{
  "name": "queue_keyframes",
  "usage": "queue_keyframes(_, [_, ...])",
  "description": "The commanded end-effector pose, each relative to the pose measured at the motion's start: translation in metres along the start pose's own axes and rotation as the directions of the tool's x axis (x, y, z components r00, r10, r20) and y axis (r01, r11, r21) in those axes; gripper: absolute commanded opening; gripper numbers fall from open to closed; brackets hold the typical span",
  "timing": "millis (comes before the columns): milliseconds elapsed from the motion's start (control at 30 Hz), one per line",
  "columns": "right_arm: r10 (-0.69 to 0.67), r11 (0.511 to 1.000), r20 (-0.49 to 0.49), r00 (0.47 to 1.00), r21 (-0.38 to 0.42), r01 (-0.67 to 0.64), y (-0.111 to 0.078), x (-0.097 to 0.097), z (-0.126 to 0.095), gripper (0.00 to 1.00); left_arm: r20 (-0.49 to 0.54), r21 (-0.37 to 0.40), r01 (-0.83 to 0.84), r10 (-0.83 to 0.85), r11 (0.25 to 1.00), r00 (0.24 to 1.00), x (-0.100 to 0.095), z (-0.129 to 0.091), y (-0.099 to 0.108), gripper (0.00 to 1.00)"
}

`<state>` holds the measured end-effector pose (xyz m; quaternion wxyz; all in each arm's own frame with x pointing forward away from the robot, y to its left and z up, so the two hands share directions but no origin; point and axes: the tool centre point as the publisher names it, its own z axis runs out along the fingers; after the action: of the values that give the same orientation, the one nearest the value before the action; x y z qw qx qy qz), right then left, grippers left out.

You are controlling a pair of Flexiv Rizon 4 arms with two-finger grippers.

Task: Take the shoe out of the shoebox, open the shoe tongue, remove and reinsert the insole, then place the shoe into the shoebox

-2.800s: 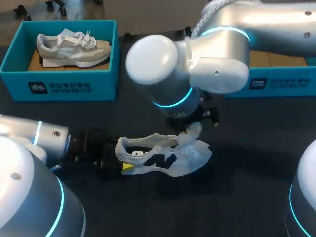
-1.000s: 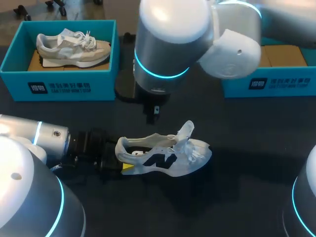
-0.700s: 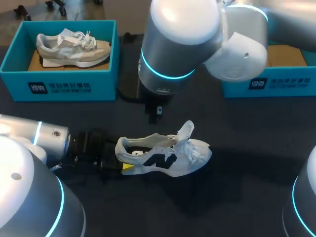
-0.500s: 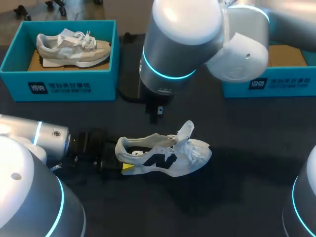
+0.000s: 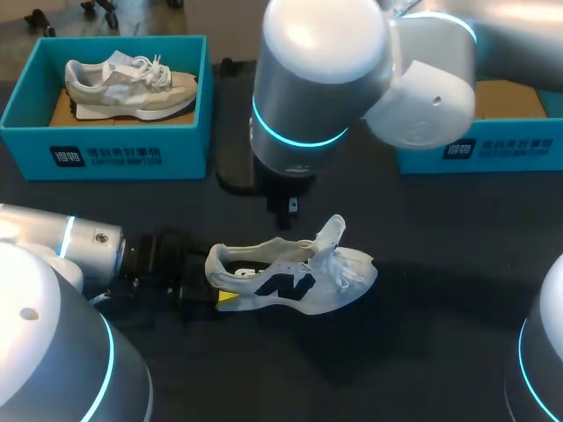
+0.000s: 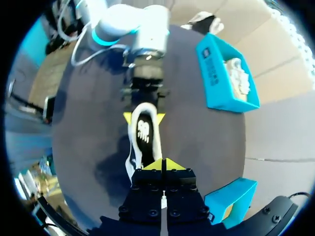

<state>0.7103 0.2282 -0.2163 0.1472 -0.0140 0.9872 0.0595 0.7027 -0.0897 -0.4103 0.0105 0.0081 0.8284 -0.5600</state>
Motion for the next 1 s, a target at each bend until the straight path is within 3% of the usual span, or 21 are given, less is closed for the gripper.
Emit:
queue_keyframes(33, [-0.094,0.993,-0.054,0.994,0.069,0.097,0.012,0.000,0.019,0.00,-0.001,-0.001,0.000,0.000,1.000,1.000,0.001,-0.001,0.001,0.00])
queue_keyframes(300, [-0.176,0.982,-0.170,0.970,0.039,0.185,0.014,0.013,0.056,0.00,-0.001,-0.001,0.000,0.000,1.000,1.000,0.001,-0.001,0.001,0.00])
queue_keyframes(500, [-0.230,0.973,-0.204,0.952,-0.025,0.230,0.015,0.016,0.082,0.00,-0.001,-0.001,0.000,0.000,1.000,1.000,0.001,-0.001,0.001,0.00])
queue_keyframes(800, [-0.337,0.933,-0.277,0.900,0.028,0.358,0.017,0.023,0.111,0.00,-0.001,-0.001,0.000,0.000,1.000,1.000,0.001,-0.001,0.001,0.00])
queue_keyframes(1000, [-0.298,0.943,-0.282,0.912,0.063,0.328,0.009,0.021,0.125,0.00,-0.001,-0.001,0.000,0.000,1.000,1.000,0.001,-0.001,0.001,0.00])
